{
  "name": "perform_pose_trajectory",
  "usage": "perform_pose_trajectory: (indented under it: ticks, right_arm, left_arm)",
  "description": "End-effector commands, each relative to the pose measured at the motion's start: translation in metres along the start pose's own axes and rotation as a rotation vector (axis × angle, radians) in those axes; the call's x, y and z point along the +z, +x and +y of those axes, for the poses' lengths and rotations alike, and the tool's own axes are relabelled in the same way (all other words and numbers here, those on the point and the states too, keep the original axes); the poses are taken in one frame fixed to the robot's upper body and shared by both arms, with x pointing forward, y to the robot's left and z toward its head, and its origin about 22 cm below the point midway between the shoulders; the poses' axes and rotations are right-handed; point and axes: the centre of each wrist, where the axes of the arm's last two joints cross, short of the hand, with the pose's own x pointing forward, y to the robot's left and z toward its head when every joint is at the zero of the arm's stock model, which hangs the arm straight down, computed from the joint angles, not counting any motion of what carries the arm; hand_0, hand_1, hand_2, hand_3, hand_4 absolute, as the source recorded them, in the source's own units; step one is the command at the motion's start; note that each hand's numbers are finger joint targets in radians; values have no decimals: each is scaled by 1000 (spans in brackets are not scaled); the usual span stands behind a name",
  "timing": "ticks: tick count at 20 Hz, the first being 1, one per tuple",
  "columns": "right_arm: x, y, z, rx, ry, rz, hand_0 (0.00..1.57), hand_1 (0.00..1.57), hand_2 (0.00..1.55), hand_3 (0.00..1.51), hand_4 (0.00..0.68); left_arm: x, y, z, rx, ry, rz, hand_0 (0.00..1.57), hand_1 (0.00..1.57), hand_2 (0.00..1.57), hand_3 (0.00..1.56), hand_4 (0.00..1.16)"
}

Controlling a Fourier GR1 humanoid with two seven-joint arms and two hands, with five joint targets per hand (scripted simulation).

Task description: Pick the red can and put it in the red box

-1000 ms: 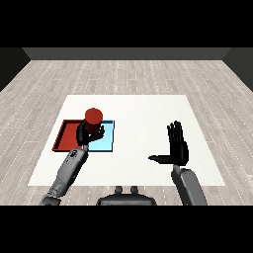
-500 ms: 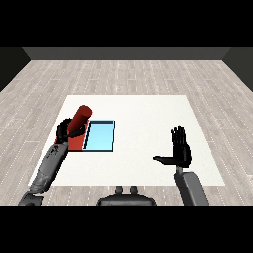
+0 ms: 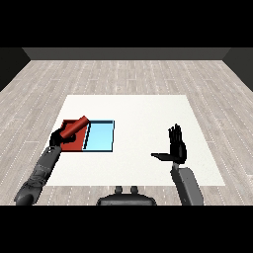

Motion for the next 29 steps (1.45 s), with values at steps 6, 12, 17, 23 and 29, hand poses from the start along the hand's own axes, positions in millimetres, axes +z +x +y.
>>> perform_pose_trajectory:
  ticks: [6, 12, 17, 23, 29]
  right_arm:
    - [-15, -14, -6, 14, -15, -1, 0, 0, 0, 0, 0]
    - [-24, -19, -5, -4, 16, -7, 0, 0, 0, 0, 0]
    - [-13, -19, -8, -23, 34, -38, 0, 0, 0, 0, 0]
    - [-18, -18, -9, -19, 51, -24, 0, 0, 0, 0, 0]
    - [-9, -19, -17, 9, 93, -36, 0, 0, 0, 0, 0]
  left_arm:
    - [2, -33, -14, -97, -130, 129, 879, 879, 925, 776, 517]
    - [-4, -24, -14, -191, -155, 213, 0, 0, 0, 0, 0]
    - [-20, 20, -1, 377, -69, -95, 0, 0, 0, 0, 0]
    - [-10, 53, -32, 879, -157, -497, 0, 0, 0, 0, 0]
    - [48, 47, -101, 1068, -277, -658, 0, 0, 0, 0, 0]
